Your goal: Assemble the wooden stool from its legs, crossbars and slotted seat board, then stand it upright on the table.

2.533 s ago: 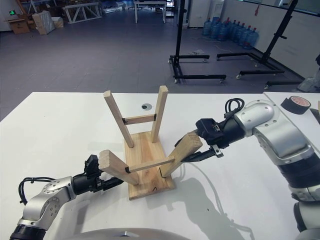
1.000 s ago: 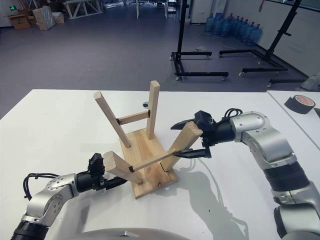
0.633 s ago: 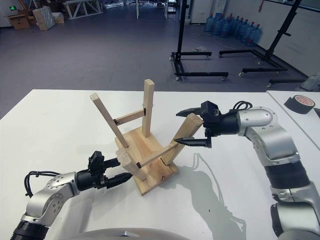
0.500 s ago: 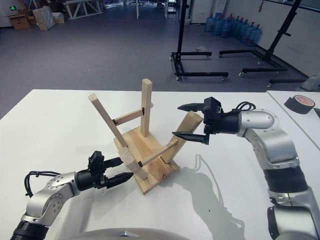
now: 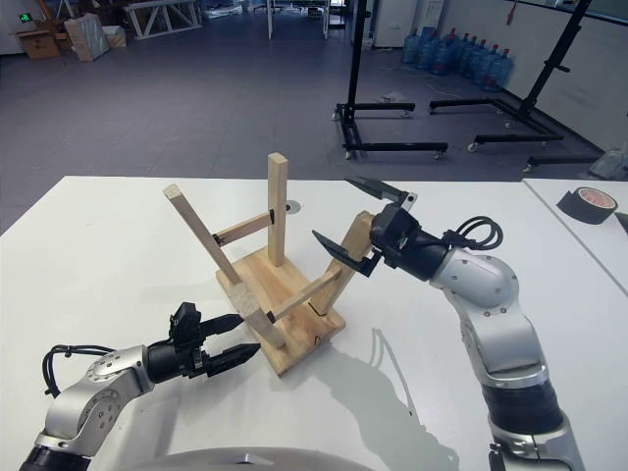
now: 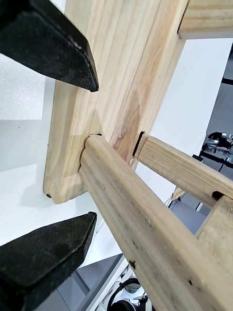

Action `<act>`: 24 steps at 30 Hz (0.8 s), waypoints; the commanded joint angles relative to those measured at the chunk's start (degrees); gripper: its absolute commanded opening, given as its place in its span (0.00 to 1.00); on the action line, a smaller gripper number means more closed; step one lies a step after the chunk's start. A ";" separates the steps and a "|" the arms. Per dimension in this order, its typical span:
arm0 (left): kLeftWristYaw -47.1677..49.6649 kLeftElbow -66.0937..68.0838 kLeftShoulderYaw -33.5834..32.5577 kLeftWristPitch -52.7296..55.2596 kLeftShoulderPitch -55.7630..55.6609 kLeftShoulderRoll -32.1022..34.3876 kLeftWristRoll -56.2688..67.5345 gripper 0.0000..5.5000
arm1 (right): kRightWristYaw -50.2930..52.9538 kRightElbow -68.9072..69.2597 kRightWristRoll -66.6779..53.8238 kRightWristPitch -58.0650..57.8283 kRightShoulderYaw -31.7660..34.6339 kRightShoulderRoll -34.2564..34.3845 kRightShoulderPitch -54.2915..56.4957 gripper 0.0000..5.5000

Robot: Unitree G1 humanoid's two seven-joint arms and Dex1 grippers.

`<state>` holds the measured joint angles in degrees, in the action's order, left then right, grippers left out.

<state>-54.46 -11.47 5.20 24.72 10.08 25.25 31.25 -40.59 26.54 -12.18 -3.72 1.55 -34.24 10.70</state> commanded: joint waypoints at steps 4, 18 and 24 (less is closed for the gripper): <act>1.98 -1.60 0.12 -0.19 1.60 -0.92 0.10 0.83 | 6.58 3.04 16.88 13.49 -3.79 0.53 -1.26 0.85; 1.82 -1.29 0.72 0.15 1.53 -0.98 -0.30 0.83 | 8.61 -10.18 32.37 11.37 -15.59 0.57 -8.47 0.85; 2.28 -1.04 0.76 -0.28 1.50 -1.61 -0.31 0.83 | 20.31 -6.15 42.35 23.81 -12.30 -0.05 -0.37 0.85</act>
<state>-52.80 -12.86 5.94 24.69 11.63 23.77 31.18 -22.69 20.29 26.28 15.97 -10.94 -33.15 8.58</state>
